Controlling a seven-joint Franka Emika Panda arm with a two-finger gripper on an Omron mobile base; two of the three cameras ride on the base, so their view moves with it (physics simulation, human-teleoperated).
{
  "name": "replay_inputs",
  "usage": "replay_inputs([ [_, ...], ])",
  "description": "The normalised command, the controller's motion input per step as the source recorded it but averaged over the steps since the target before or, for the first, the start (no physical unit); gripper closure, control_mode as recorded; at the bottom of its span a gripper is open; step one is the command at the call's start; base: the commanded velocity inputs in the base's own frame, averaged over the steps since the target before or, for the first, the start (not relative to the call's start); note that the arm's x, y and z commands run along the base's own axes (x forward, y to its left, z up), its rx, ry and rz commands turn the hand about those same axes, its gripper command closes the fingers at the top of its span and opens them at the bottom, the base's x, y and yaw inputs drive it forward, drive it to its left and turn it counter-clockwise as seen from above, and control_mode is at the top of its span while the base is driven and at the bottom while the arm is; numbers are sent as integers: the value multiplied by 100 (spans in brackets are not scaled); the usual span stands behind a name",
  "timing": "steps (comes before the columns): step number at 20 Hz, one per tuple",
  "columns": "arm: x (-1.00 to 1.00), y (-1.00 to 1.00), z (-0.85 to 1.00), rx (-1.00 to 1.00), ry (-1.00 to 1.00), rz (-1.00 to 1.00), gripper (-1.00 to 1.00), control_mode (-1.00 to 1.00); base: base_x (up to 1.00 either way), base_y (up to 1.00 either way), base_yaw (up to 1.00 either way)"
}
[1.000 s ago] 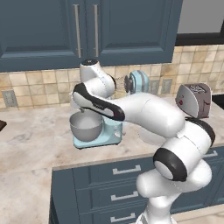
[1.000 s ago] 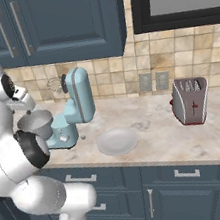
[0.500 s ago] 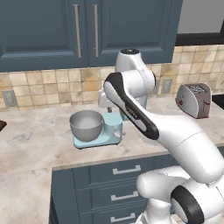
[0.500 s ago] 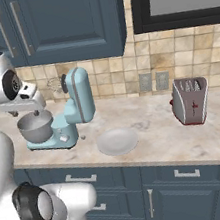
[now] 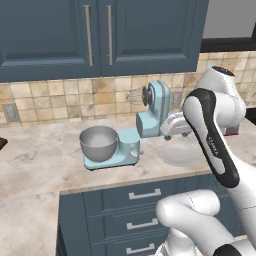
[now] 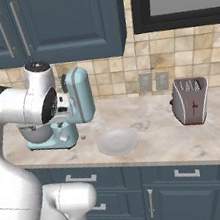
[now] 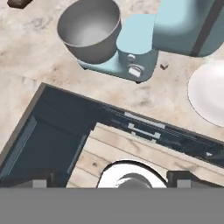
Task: Add butter and sugar cubes to the stand mixer bowl and then turn on the stand mixer to begin making frosting.
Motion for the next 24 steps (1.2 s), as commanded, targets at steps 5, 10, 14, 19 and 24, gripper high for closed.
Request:
replay_inputs([
  [5, -13, -82, -4, 20, -11, 39, -100, -100, 0, 0, 0],
  [10, 0, -42, -34, 20, -22, 36, -100, -100, 0, 0, 0],
  [14, 4, -16, -43, 18, -18, 31, -100, -100, 0, 0, 0],
  [19, 18, -1, -52, 17, -12, 24, -100, -100, 0, 0, 0],
  [24, 43, 0, -48, 18, -8, 20, -100, -100, 0, 0, 0],
])
